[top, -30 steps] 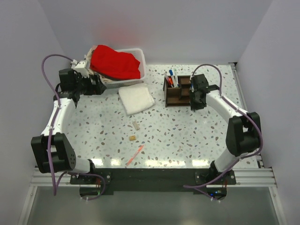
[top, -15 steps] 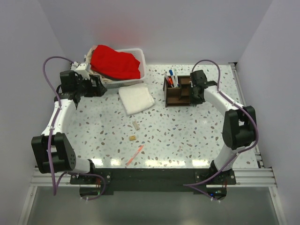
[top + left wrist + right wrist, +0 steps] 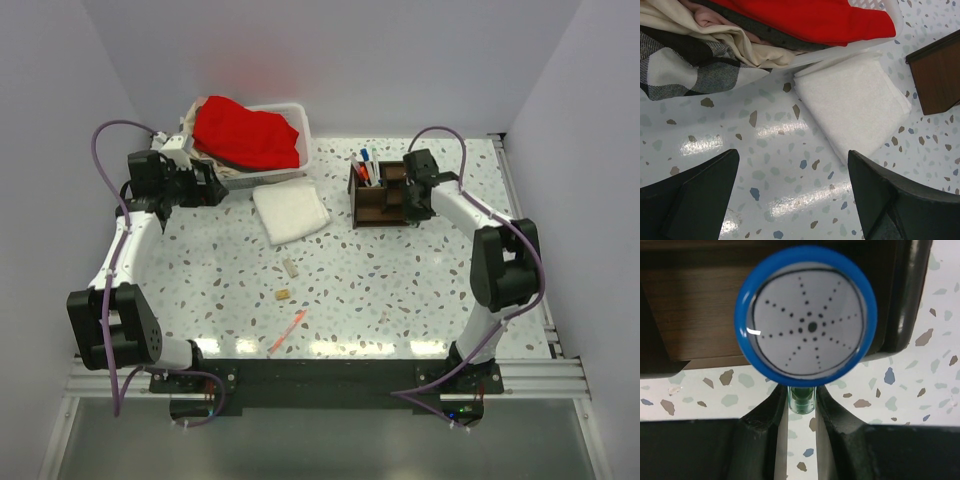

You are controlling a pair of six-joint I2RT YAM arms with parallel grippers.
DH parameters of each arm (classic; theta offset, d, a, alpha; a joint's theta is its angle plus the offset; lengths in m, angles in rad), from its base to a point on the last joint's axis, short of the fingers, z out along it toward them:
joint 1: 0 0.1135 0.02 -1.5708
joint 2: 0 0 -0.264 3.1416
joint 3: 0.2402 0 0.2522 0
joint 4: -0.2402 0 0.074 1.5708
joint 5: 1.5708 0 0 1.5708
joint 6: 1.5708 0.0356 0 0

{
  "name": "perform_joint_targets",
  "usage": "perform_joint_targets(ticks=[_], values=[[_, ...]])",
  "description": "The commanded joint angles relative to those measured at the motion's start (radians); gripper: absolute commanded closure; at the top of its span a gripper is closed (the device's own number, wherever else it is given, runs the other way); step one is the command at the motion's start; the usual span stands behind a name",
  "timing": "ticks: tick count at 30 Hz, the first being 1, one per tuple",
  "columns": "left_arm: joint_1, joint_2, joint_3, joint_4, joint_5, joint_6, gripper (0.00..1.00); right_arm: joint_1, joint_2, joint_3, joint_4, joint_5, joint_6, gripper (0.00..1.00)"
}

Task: Sort the stationery into containers
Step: Place the stationery in the storage box.

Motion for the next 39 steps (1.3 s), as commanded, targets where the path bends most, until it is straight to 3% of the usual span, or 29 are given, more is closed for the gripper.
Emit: perform_joint_targets(ticks=[1, 22, 26, 39], values=[[-0.003, -0.025, -0.008, 0.032, 0.011, -0.007, 0.05, -0.003, 0.014, 0.051, 0.049, 0.03, 0.029, 1.0], [-0.004, -0.015, -0.011, 0.036, 0.013, -0.004, 0.05, -0.001, 0.092, 0.112, 0.073, 0.08, -0.001, 1.0], [-0.004, -0.01, -0.011, 0.037, 0.016, -0.004, 0.05, -0.003, 0.091, 0.11, 0.069, 0.08, -0.003, 0.79], [-0.003, -0.01, -0.011, 0.042, 0.025, -0.007, 0.05, -0.001, 0.075, 0.095, 0.057, 0.073, 0.003, 0.67]])
